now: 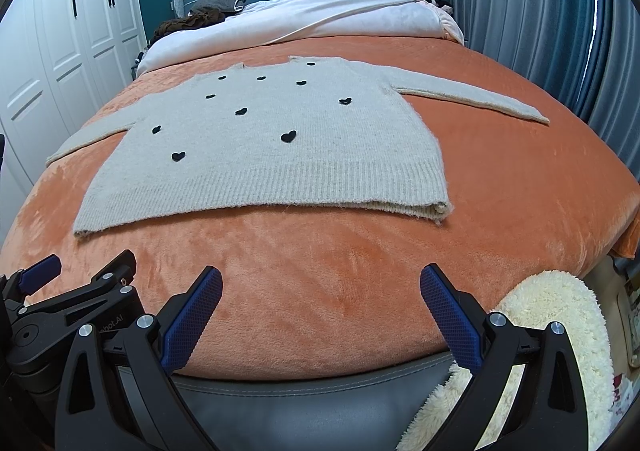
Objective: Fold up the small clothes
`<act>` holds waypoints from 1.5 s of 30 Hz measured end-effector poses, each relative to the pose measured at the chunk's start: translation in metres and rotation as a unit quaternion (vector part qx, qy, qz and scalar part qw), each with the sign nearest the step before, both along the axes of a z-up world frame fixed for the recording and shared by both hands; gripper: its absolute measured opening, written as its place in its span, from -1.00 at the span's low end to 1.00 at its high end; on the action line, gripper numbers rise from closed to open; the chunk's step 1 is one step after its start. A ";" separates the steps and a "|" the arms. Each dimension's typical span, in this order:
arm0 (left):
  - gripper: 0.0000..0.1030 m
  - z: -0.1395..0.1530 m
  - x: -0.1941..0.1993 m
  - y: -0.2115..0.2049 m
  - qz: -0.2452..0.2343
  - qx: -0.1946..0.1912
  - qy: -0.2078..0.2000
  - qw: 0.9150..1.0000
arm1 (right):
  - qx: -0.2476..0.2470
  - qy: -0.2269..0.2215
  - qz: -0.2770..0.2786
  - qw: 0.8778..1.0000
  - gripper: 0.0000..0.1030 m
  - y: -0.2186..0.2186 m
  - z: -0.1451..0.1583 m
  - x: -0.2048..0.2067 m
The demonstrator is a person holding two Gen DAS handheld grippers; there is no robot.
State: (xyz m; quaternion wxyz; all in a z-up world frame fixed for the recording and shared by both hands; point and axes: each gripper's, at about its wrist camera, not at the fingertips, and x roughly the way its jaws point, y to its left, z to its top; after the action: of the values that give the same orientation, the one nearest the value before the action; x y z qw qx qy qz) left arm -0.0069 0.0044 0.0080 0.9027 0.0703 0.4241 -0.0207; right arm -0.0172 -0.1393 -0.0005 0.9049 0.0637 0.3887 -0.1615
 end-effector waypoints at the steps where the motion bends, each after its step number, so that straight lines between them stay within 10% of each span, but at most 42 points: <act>1: 0.75 0.000 0.000 0.000 0.000 -0.001 0.000 1.000 | 0.000 0.001 0.000 1.000 0.90 0.000 0.000 0.000; 36: 0.80 -0.003 0.002 0.009 -0.003 -0.015 0.015 1.000 | 0.022 0.009 0.013 1.000 0.90 -0.003 -0.005 0.003; 45: 0.88 0.010 0.045 0.067 0.044 -0.082 0.021 0.995 | 0.145 -0.012 -0.103 0.984 0.90 -0.157 0.001 0.051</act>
State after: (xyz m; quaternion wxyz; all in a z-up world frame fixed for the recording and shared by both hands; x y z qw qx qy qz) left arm 0.0378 0.0715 0.0176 0.8965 -0.0232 0.4421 -0.0167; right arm 0.0334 -0.2965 0.0009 0.8689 0.2360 0.3889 -0.1950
